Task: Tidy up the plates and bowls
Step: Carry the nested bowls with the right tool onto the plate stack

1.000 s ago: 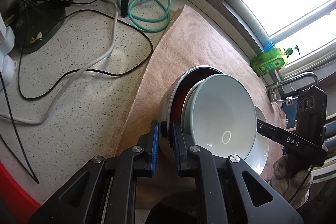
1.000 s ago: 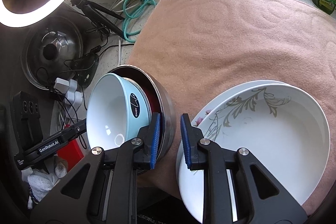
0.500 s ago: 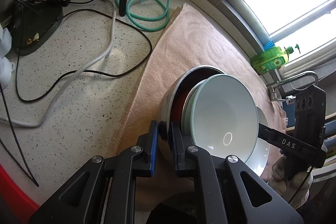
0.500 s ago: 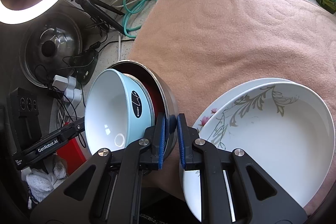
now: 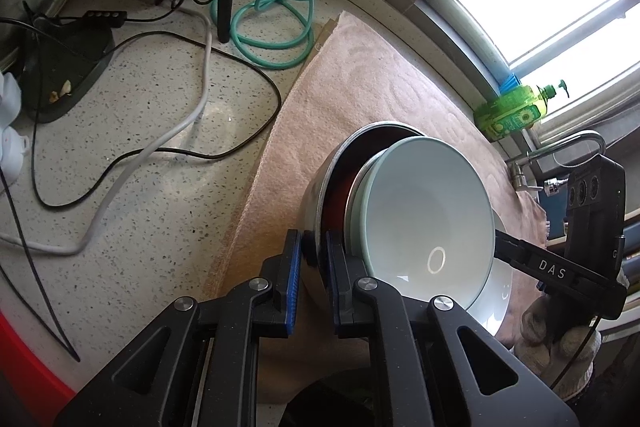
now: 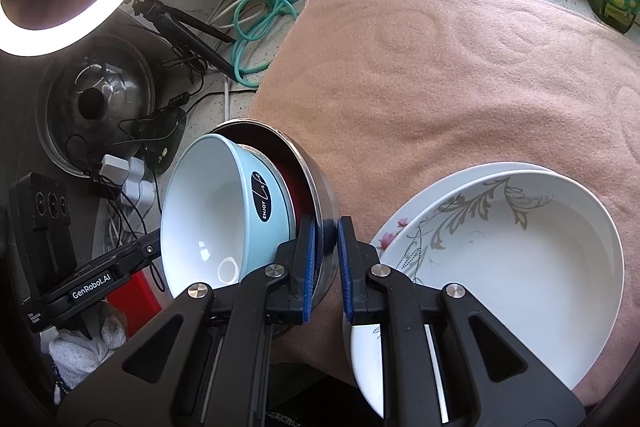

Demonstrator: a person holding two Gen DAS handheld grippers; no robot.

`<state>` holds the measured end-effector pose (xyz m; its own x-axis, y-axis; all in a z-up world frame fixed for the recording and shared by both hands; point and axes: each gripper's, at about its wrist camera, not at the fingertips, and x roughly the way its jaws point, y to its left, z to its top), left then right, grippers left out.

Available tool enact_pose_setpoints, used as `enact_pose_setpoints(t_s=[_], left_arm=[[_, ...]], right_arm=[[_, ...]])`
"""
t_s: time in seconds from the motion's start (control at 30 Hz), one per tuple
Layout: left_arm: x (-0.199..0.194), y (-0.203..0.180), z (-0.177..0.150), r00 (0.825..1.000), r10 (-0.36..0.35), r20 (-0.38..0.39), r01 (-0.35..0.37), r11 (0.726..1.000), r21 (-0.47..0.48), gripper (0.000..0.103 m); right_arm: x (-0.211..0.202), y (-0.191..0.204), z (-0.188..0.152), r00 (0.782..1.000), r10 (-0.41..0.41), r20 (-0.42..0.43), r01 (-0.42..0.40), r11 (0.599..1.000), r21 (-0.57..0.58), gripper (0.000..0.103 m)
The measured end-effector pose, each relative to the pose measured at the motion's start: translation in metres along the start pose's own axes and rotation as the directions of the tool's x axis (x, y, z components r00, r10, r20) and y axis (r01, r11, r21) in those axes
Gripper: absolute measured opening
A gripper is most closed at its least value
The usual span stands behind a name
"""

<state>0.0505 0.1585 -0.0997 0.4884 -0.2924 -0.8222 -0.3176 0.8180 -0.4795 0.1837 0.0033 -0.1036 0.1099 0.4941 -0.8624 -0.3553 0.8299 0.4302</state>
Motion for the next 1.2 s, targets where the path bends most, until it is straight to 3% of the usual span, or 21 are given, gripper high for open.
enact_pose_setpoints(t_s=[0.5,1.2], left_arm=[[-0.025,-0.040,-0.006,0.998,-0.015,0.058,0.012,0.999,0.051,0.009],[0.014,-0.132,-0.028,0.996,-0.089,-0.030,0.093,0.974,0.206,0.009]], right_arm=[[-0.061,-0.009,-0.006,0.997,0.020,0.074,-0.019,0.999,-0.026,0.013],[-0.127,-0.101,-0.051,0.987,-0.057,0.150,0.037,0.990,0.133,0.013]])
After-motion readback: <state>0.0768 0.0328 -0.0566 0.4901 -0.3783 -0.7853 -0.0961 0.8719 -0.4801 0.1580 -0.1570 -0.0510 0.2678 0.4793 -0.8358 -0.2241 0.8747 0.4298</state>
